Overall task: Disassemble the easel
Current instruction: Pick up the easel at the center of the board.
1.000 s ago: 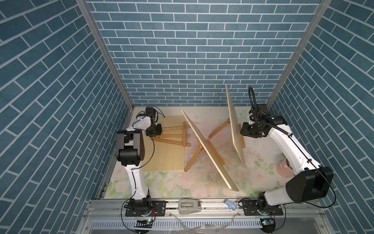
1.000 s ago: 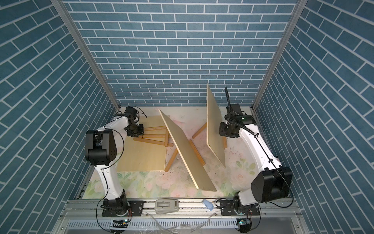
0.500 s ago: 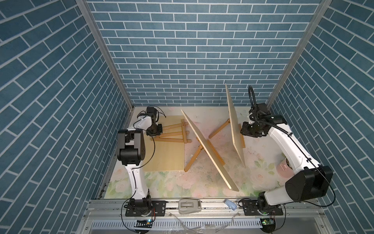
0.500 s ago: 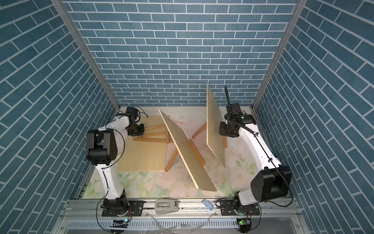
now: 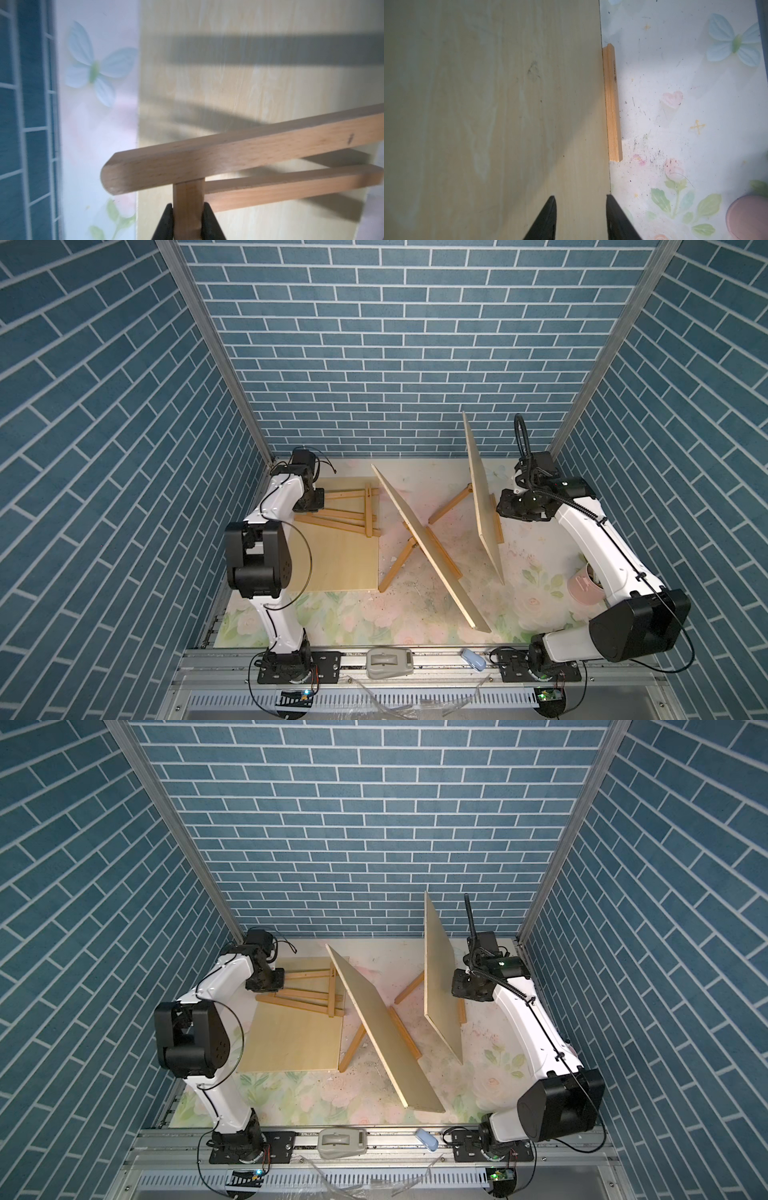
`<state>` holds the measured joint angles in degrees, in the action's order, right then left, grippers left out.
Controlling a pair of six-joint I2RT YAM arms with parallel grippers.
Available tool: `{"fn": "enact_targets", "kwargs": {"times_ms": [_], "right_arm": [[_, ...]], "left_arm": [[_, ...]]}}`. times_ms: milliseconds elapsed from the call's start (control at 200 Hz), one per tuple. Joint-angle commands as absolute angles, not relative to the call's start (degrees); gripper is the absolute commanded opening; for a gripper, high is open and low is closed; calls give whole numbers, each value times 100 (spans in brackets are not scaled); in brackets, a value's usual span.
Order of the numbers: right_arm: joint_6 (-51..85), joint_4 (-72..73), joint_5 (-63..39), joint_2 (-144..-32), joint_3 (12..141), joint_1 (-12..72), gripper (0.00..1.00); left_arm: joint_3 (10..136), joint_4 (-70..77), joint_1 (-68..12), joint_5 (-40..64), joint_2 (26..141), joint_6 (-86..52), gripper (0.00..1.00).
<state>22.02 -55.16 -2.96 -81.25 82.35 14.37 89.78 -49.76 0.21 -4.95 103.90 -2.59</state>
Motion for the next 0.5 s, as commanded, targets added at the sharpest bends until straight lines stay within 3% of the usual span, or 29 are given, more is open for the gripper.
{"fn": "enact_targets", "kwargs": {"times_ms": [0, 495], "right_arm": [[2070, -5463, -178, -7878, 8164, 1472, 40], [1498, -4912, -468, -7426, 8600, 1489, 36]], "left_arm": [[9291, -5386, 15, -798, 9871, 19, 14], [10774, -7337, 15, -2005, 8013, 764, 16]]}}
